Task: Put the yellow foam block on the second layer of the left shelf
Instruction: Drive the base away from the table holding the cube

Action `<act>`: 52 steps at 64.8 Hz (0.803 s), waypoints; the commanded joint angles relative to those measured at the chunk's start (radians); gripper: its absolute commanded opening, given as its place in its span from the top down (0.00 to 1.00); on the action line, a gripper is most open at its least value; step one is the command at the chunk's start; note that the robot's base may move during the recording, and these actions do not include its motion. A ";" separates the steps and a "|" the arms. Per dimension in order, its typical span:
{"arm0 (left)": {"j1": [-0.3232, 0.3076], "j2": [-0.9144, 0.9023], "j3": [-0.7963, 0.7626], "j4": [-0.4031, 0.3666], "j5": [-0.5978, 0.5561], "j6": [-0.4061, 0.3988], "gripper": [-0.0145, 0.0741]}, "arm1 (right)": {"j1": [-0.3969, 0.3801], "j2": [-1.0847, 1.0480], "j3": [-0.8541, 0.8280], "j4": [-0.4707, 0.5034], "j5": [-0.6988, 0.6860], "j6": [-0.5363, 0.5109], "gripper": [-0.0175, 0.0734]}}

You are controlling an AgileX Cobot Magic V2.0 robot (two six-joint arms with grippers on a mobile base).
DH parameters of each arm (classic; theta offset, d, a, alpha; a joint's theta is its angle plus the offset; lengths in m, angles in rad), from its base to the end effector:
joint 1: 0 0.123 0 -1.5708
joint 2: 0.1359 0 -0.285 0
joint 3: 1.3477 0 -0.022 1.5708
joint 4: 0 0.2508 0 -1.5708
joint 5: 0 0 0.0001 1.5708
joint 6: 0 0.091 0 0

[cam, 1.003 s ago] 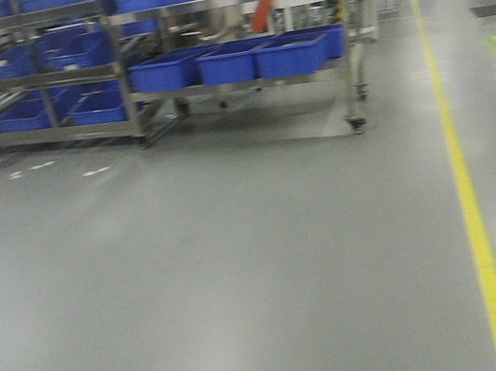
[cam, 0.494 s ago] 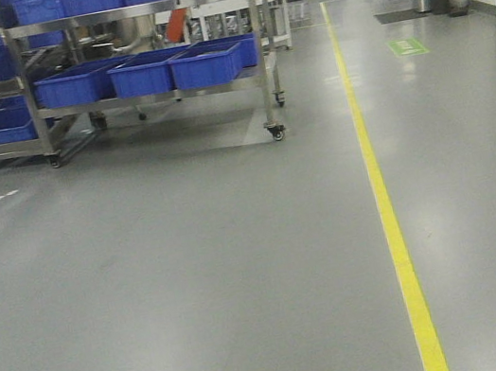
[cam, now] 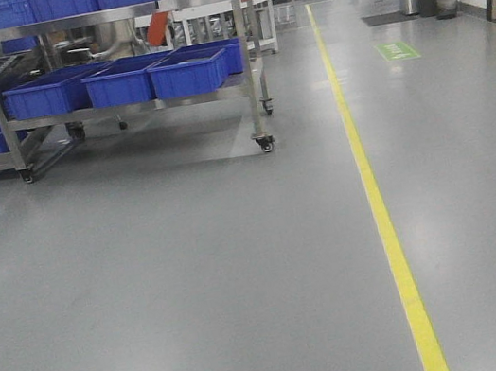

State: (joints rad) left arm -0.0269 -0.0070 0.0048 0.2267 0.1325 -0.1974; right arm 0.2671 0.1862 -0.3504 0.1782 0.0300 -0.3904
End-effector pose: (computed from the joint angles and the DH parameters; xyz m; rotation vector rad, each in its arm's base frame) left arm 0.0561 0.0012 0.2002 0.0207 1.6105 0.0243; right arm 0.0538 0.0152 0.3168 -0.3246 1.3095 0.0498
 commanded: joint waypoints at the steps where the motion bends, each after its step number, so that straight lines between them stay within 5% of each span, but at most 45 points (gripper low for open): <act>1: 0.000 -0.014 0.026 -0.003 -0.085 -0.004 0.68 | -0.006 0.013 -0.030 0.005 -0.087 -0.007 0.50; 52: 0.000 -0.014 0.026 -0.003 -0.085 -0.004 0.68 | -0.006 0.013 -0.030 0.005 -0.087 -0.007 0.50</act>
State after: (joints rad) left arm -0.0263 -0.0070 0.0048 0.2267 0.1325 -0.1974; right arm 0.2671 0.1862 -0.3504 0.1782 0.0300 -0.3904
